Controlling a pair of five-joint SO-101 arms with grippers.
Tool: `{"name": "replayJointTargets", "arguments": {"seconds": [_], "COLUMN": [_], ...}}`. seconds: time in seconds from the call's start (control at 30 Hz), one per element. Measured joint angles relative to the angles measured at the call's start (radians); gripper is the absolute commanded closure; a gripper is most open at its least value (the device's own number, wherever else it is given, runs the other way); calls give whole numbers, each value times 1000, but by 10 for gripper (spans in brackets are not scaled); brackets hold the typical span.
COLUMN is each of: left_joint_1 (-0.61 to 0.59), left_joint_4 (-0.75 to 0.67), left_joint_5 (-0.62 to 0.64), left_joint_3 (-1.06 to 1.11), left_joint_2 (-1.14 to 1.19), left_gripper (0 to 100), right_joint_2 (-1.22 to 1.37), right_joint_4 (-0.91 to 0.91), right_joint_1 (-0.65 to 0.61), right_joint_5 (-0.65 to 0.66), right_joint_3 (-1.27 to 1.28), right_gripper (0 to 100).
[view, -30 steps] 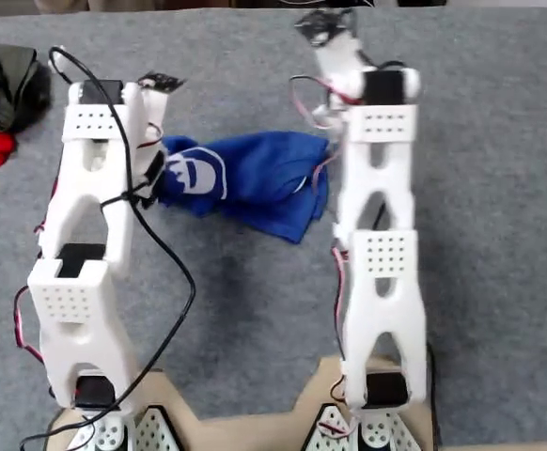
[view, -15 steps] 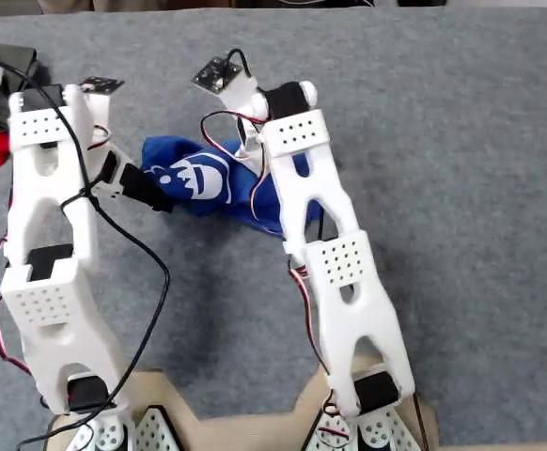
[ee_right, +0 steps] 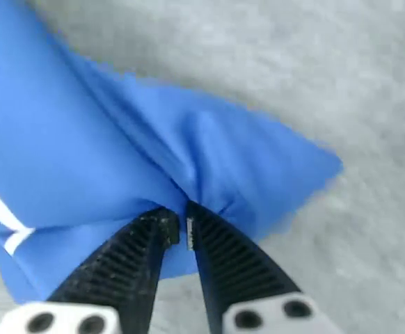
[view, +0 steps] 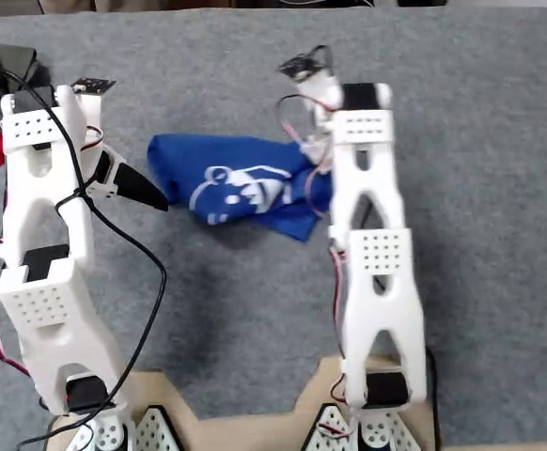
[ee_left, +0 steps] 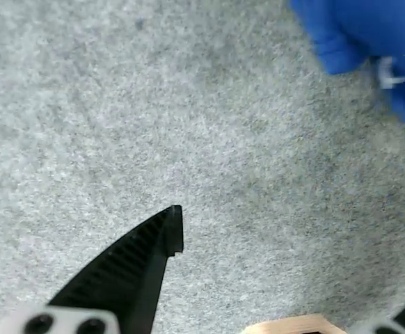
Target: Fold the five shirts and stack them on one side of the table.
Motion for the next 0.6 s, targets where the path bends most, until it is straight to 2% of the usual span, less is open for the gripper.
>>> {"name": "replayJointTargets", "arguments": {"seconds": [0.4,0.6], "left_joint_1": [0,0], "left_joint_4": [0,0], "left_joint_5": [51,51], "left_joint_3": [0,6], "left_joint_2": [0,0], "left_gripper": [479,479], "right_joint_2": [0,0], "right_joint_4": [0,0], "right_joint_1": [347,466], "right_joint_5": [0,0], "right_joint_3": [-106,-146], "right_gripper": [984,980]}}
